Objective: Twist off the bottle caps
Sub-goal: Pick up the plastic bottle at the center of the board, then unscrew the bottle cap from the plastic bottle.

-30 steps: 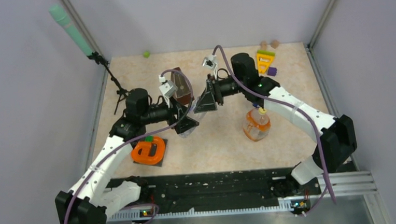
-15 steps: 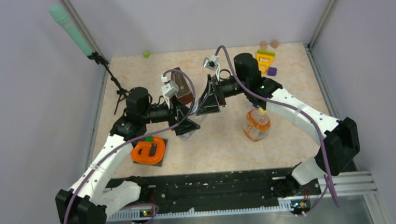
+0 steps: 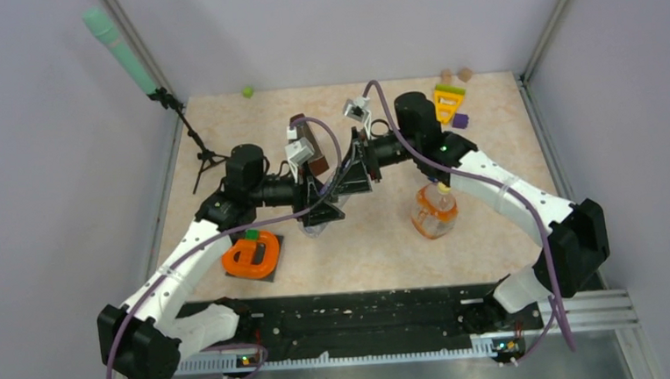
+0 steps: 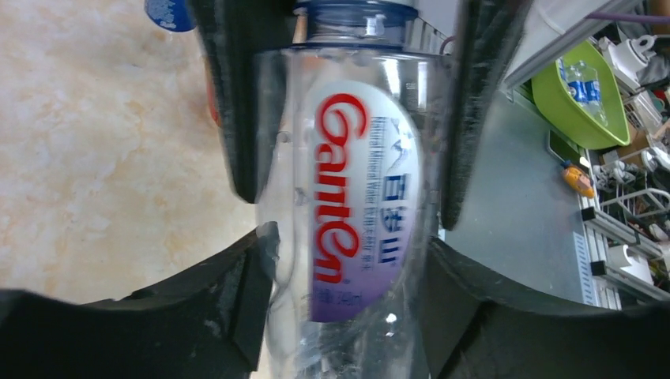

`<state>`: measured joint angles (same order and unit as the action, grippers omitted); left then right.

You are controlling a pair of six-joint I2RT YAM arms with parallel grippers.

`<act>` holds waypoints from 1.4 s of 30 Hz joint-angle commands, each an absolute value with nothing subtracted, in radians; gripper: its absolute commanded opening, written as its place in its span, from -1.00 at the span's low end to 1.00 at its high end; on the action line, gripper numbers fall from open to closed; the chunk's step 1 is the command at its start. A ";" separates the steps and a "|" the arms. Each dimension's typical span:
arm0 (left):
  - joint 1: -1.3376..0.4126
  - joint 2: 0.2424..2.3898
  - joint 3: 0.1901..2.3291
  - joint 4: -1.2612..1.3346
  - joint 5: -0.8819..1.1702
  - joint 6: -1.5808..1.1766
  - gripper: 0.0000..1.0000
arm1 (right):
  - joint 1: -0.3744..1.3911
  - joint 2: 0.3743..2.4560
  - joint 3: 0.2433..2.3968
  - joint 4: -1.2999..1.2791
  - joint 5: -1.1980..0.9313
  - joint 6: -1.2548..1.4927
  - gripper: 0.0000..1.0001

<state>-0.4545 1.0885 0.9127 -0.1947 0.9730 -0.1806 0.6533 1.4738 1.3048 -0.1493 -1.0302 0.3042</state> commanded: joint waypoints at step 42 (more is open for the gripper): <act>-0.626 0.973 0.754 -0.027 0.315 -0.262 -0.24 | 0.644 1.412 1.040 0.437 -0.495 0.869 -0.05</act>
<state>-0.6159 0.9848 0.7738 -0.1177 0.3367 -0.2276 0.6392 1.3907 0.9894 0.3901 -0.4656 0.8490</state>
